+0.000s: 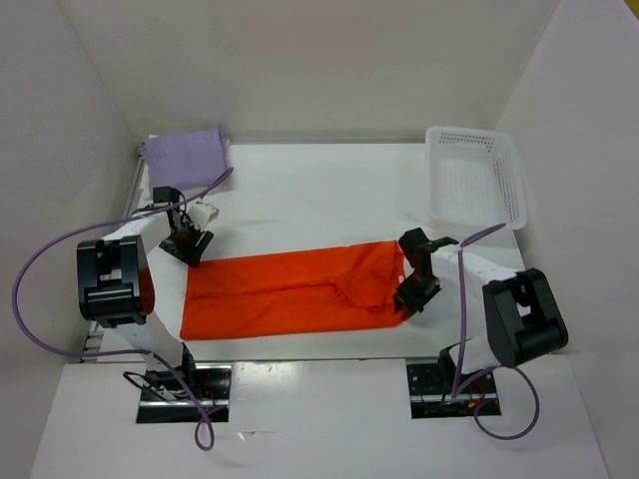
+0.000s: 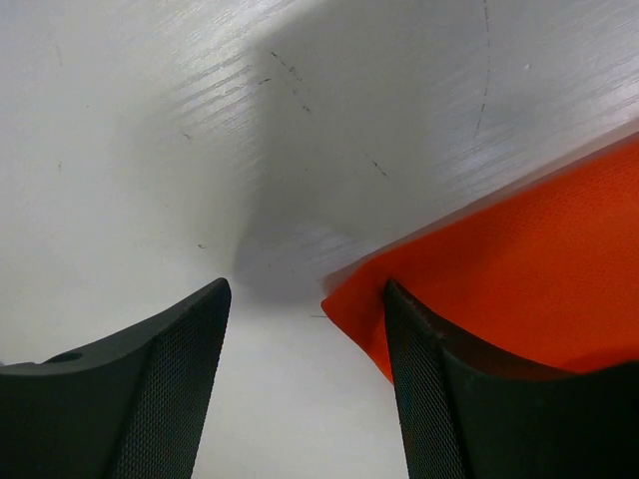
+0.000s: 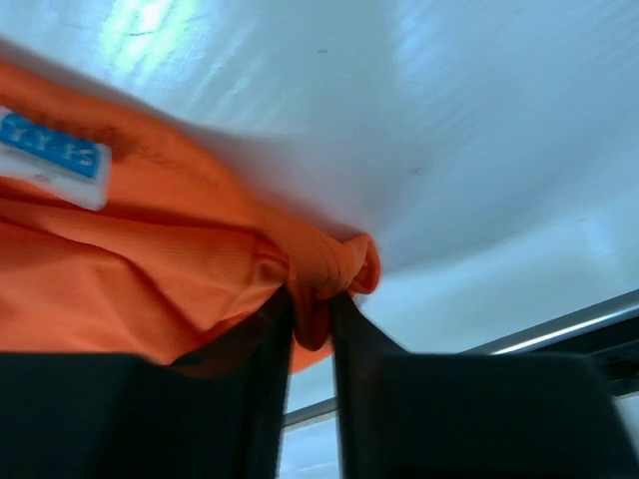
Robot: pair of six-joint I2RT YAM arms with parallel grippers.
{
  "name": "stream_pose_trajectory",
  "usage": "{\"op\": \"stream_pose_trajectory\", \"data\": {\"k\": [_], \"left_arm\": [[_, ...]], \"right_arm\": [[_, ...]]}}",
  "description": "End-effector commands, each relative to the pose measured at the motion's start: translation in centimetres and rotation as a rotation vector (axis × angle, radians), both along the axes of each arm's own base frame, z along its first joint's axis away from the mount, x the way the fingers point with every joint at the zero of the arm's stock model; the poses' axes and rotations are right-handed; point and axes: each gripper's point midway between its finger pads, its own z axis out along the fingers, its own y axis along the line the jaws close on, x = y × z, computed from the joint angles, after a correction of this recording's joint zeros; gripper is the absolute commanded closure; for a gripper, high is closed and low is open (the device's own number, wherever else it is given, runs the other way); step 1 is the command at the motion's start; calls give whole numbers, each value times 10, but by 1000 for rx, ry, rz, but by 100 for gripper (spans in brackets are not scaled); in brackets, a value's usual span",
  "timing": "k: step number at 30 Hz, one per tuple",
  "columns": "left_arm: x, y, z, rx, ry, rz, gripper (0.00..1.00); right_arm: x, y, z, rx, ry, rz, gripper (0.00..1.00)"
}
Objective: Fold and stack the t-shirts
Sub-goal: Rotate the tshirt 90 degrees
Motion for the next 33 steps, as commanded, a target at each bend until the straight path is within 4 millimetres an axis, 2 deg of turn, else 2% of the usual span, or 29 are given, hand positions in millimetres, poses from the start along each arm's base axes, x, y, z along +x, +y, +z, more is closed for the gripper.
{"op": "stream_pose_trajectory", "data": {"k": [1,4,6,8,9,13,14,15,17,19,20,21,22,23,27,28,30,31,33], "left_arm": [[-17,3,-18,-4,92,5,30],[-20,1,-17,-13,106,-6,30],[-18,0,-15,-22,104,-9,30],[-18,0,-15,-22,104,-9,30],[-18,0,-15,-22,104,-9,30],[-21,-1,-15,-24,115,-9,30],[-21,-1,-15,-26,115,0,30],[-24,-2,-15,-28,126,0,30],[-25,-2,-13,-28,126,0,30],[-27,-1,-10,-20,129,3,26],[-26,3,-4,-17,108,13,26],[-28,4,-2,-8,113,16,25],[-31,9,1,4,114,18,25],[-29,11,8,17,95,21,25],[-44,25,18,77,122,36,22],[-51,26,18,87,139,39,20],[-58,29,21,108,145,35,19],[-60,28,24,108,146,35,19],[-64,25,28,99,134,23,17]], "right_arm": [[14,-6,-14,-40,-19,36,78],[32,-8,-11,-70,-57,47,100],[54,-5,-5,-63,-119,49,100],[66,-2,-3,-61,-135,86,100],[80,0,-4,-67,-147,96,100],[107,3,-9,-93,-170,160,100],[122,4,-5,-102,-206,167,100],[125,3,-10,-115,-193,177,100],[149,6,-6,-126,-245,206,100],[162,8,-15,-156,-241,243,100],[182,14,-7,-149,-285,247,100],[187,16,-15,-168,-273,268,100],[210,22,-5,-186,-327,285,100],[217,29,-5,-194,-339,306,100],[254,36,-15,-220,-366,324,100],[271,40,-13,-232,-390,331,100],[287,42,-14,-250,-403,367,100],[306,46,-13,-260,-423,373,100],[317,47,-15,-279,-415,416,100]]}}
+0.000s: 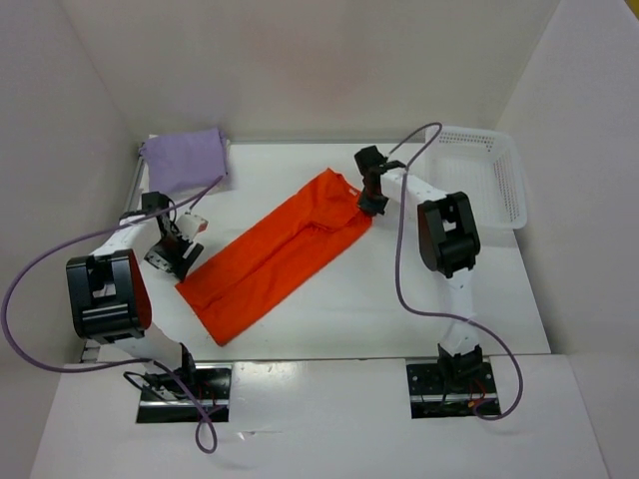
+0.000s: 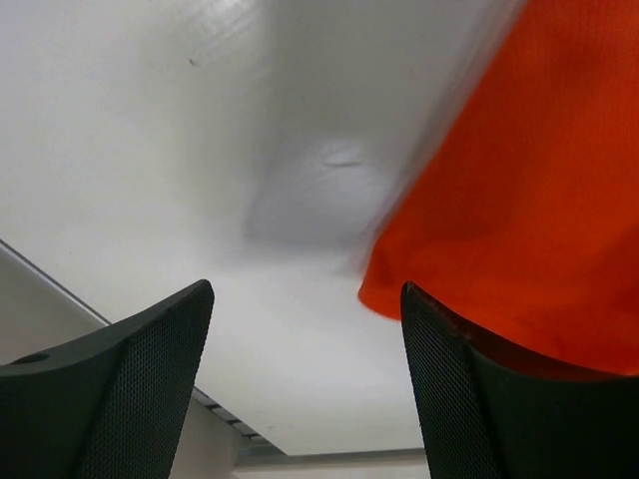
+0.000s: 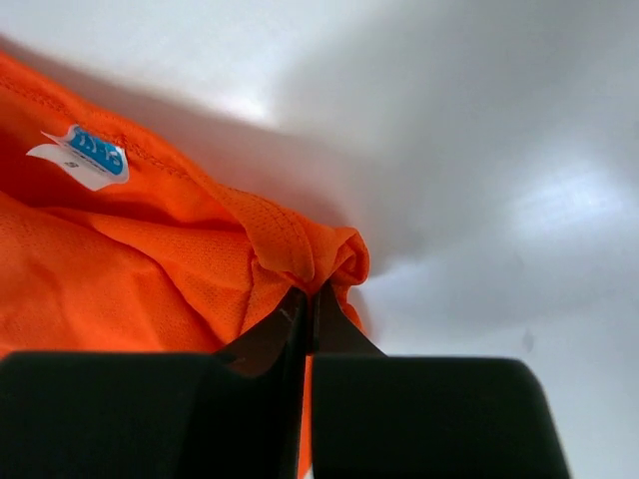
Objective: Fold and stack the t-shirts
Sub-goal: Rotate the tshirt 90 degrees
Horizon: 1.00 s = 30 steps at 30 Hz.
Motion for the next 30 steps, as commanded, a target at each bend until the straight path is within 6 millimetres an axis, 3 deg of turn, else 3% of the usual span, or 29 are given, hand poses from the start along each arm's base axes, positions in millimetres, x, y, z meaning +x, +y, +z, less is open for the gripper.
{"op": "stream_pose_trajectory", "data": {"k": [1,2,3,4,5,6,7,8,9,14,16,17,18,20,22,23,24,27,28,30], "left_arm": [[-16,-2,10,-2,24,-24,17],[-15,-2,13,1,14,-24,17],[-18,-6,12,-18,21,-27,17],[-18,-6,12,-18,22,-27,17],[-14,-13,18,-13,1,-55,17],[-12,-16,21,-11,-11,-67,17],[-13,-19,23,-8,-21,-80,16],[-10,-22,24,-6,-32,-89,13],[-9,-25,27,-4,-44,-101,13],[-1,-34,30,-17,-57,-111,10],[3,-42,32,-27,-68,-127,10],[3,-46,32,-31,-68,-128,10],[4,-53,29,-33,-58,-152,10],[7,-63,29,-49,-60,-157,9],[15,-71,30,-61,-61,-170,9],[17,-79,30,-76,-71,-175,8],[22,-80,30,-85,-73,-178,8],[27,-93,30,-138,-84,-173,8],[26,-98,27,-152,-73,-170,8],[17,-105,19,-179,-44,-185,8]], "right_arm": [[44,-1,-13,-91,-68,49,100],[47,0,-27,-107,-44,68,100],[52,2,-28,-142,-42,104,100],[73,6,-12,-146,-96,114,100],[71,9,-31,-185,-50,147,100],[78,4,-32,-242,-48,186,100],[100,16,-10,-249,-118,211,100],[99,12,-31,-283,-76,226,100],[114,18,-18,-270,-127,218,100],[149,19,-17,-284,-208,278,100],[161,34,-17,-244,-253,353,99],[169,39,-5,-231,-293,370,98],[170,40,-7,-230,-296,369,96],[181,39,5,-232,-341,393,71],[189,39,28,-197,-391,406,34],[193,31,45,-196,-414,389,28],[193,29,73,-206,-445,386,24],[181,14,125,-262,-466,360,17],[171,11,157,-249,-491,344,15],[161,8,188,-240,-518,332,15]]}}
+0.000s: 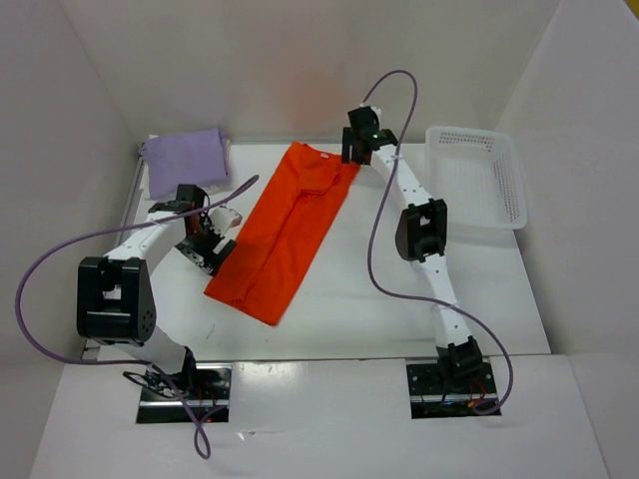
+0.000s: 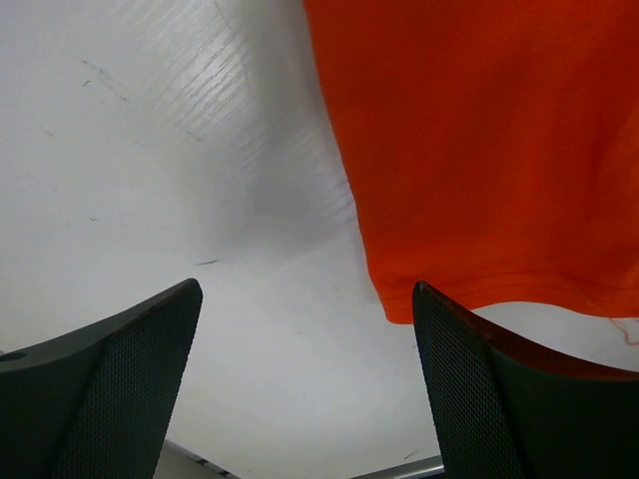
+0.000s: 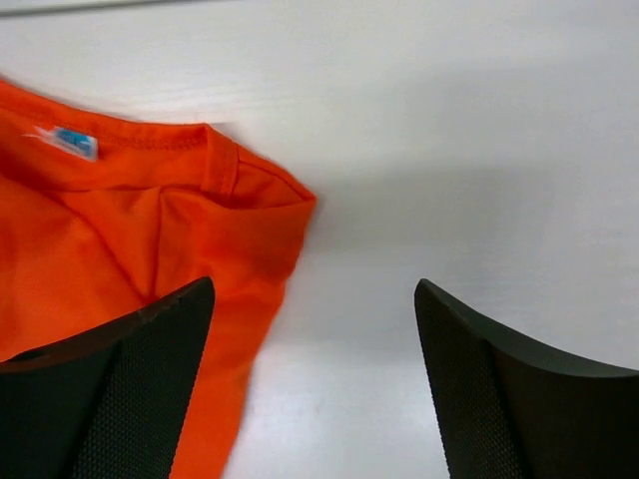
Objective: Fold and stack the t-shirts
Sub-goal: Rotate the tshirt 90 degrees
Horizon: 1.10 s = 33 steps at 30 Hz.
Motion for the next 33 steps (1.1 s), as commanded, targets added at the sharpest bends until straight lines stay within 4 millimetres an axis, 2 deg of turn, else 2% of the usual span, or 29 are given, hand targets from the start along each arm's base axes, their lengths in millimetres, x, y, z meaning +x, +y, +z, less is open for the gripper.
{"op": "stream_pose_trajectory", "data": {"k": [1,3,4,6,7,8,9,10,11,12,13,14,15,16,17,18,22,23,24,25,26,28,29,30,31,32,33], "left_arm": [[-5,-22,-6,-79,27,2,8],[-14,-31,-12,-111,55,-27,9],[-24,-35,-19,-109,83,-42,11],[-29,-42,-20,-112,76,-98,12],[-30,-48,-24,-109,72,-133,14],[-33,-48,-29,-90,60,-166,14],[-36,-50,-31,-87,52,-190,17],[-38,-52,-34,-84,54,-211,19],[-39,-56,-37,-82,54,-238,23],[-45,-59,-40,-88,67,-259,26],[-47,-61,-43,-86,81,-268,35],[-49,-64,-48,-85,91,-278,39],[-50,-67,-48,-85,91,-291,43],[-54,-65,-53,-81,111,-300,50],[-55,-70,-53,-93,113,-312,53],[-59,-74,-54,-118,131,-325,55],[-76,-99,-46,-188,155,-407,55],[-79,-103,-43,-187,155,-425,54],[-81,-117,-35,-204,139,-477,52],[-86,-124,-32,-213,142,-507,49],[-90,-140,-27,-225,130,-569,47],[-96,-154,-20,-227,120,-620,43],[-100,-159,-18,-230,118,-632,41],[-108,-168,-18,-230,126,-668,39],[-110,-173,-12,-234,121,-673,36],[-109,-179,-7,-239,100,-693,31],[-117,-182,-4,-247,114,-705,30]], "right_arm": [[-18,-15,164,50,-217,-16,13],[-29,-18,184,62,-229,-23,13],[-41,-19,199,79,-232,-21,13],[-55,-14,212,103,-231,-3,13],[-70,-19,220,102,-227,-3,13],[-76,-18,227,94,-251,-10,13],[-83,-19,231,75,-259,-7,13],[-95,-21,207,44,-206,-12,11],[-109,-19,235,52,-273,-1,11],[-119,-27,213,17,-230,-18,11],[-128,-26,213,13,-232,-14,11],[-140,-33,230,20,-266,-23,11],[-151,-32,215,25,-234,-37,11],[-160,-35,224,43,-250,-46,11],[-167,-35,221,55,-234,-42,11],[-175,-32,205,64,-198,-40,11],[-217,3,169,88,-102,35,11],[-225,10,162,91,-85,49,11],[-244,19,145,84,-42,72,11],[-254,27,139,121,-18,75,11],[-270,27,128,137,13,83,11],[-292,45,121,239,56,104,11],[-306,46,106,256,94,111,12],[-318,49,112,291,94,125,12],[-334,59,107,319,118,135,12],[-350,59,90,307,157,136,12],[-369,65,81,294,197,157,14]]}}
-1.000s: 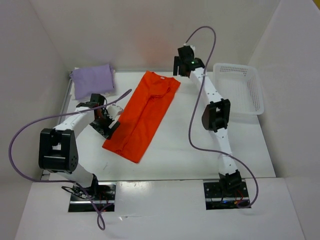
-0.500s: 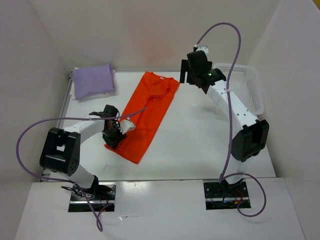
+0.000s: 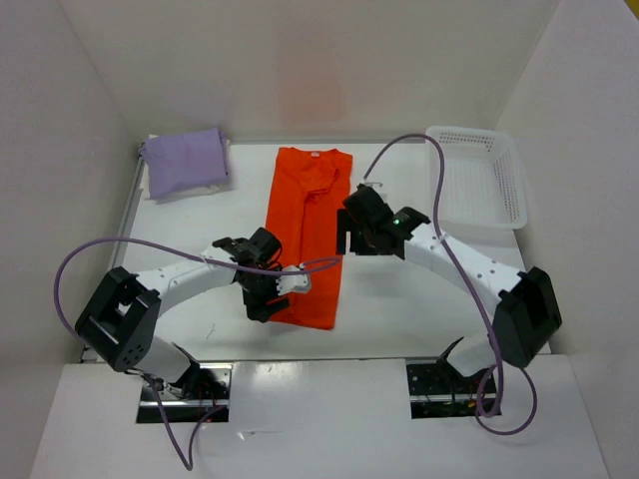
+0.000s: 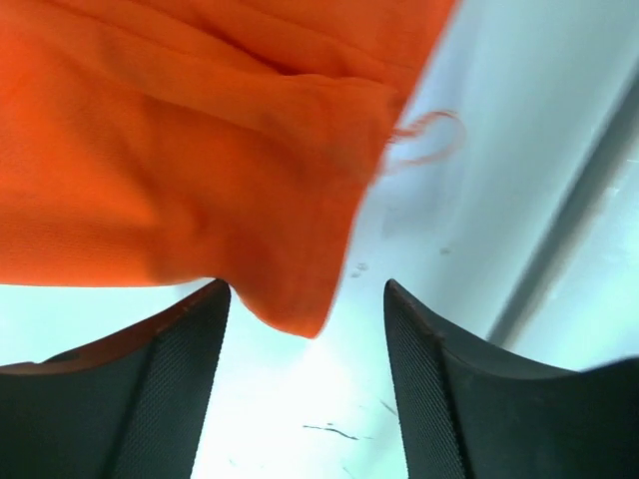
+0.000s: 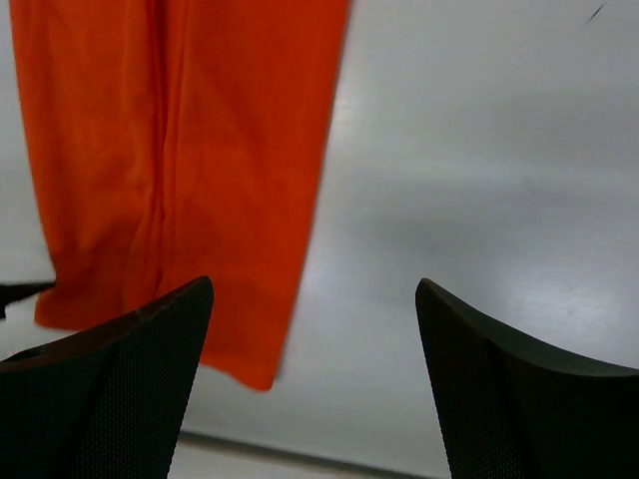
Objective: Fold and stack the t-shirts
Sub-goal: Rotate the tshirt 90 degrees
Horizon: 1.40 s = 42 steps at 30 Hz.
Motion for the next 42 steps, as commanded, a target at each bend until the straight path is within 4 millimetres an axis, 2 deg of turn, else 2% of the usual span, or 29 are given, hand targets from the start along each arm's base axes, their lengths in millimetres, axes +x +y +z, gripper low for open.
{"op": "stream_pose_trajectory", "data": {"k": [1,4,6,7,8,9,10,12,13,14,16,17,23,24,26,27,29,30,31,35,38,40,41,42], "left_arm": [[-9,-17,27,-74,0,-20,29],[0,-9,47,-68,-105,9,25],[12,3,59,-58,-178,68,22],[25,15,63,-38,-223,151,18],[34,18,68,-45,-259,193,18],[32,23,65,-36,-252,233,17],[36,24,69,-44,-270,259,15],[43,30,73,-24,-309,303,14],[45,35,73,-5,-320,336,14],[54,44,75,22,-372,369,13],[60,50,79,30,-399,408,13],[59,53,76,36,-389,428,11],[63,65,82,42,-430,497,11],[65,71,83,70,-452,512,11],[68,79,87,98,-483,542,11],[71,88,90,139,-514,563,11],[76,97,96,179,-557,590,11],[75,102,97,209,-564,585,11],[76,110,102,239,-579,592,11],[83,106,119,228,-609,522,11],[94,102,157,172,-738,448,9],[97,99,203,99,-919,352,3],[88,91,227,18,-996,294,0],[83,84,236,-17,-1028,230,0]], "right_arm": [[-49,21,-8,112,75,-12,14],[-84,22,-29,102,147,-19,14],[-93,26,-32,142,165,-17,14],[-101,32,-39,176,189,-8,15],[-106,35,-43,189,203,2,15],[-113,37,-52,183,225,16,15],[-117,48,-53,202,231,41,15],[-129,58,-66,196,277,82,16],[-132,62,-79,173,304,92,18],[-136,66,-85,167,325,117,22],[-141,72,-99,151,357,132,28],[-141,78,-100,172,363,144,35],[-152,83,-132,152,449,168,52],[-153,84,-135,151,459,182,61],[-156,80,-142,128,478,175,72],[-156,75,-144,106,480,165,84],[-161,68,-144,91,498,148,97],[-164,58,-146,77,516,120,100],[-162,51,-145,68,510,104,100],[-167,29,-138,38,496,77,100],[-166,17,-136,39,484,52,100],[-162,17,-131,55,472,45,100],[-161,19,-127,68,462,49,92],[-162,20,-124,77,460,63,78]]}}
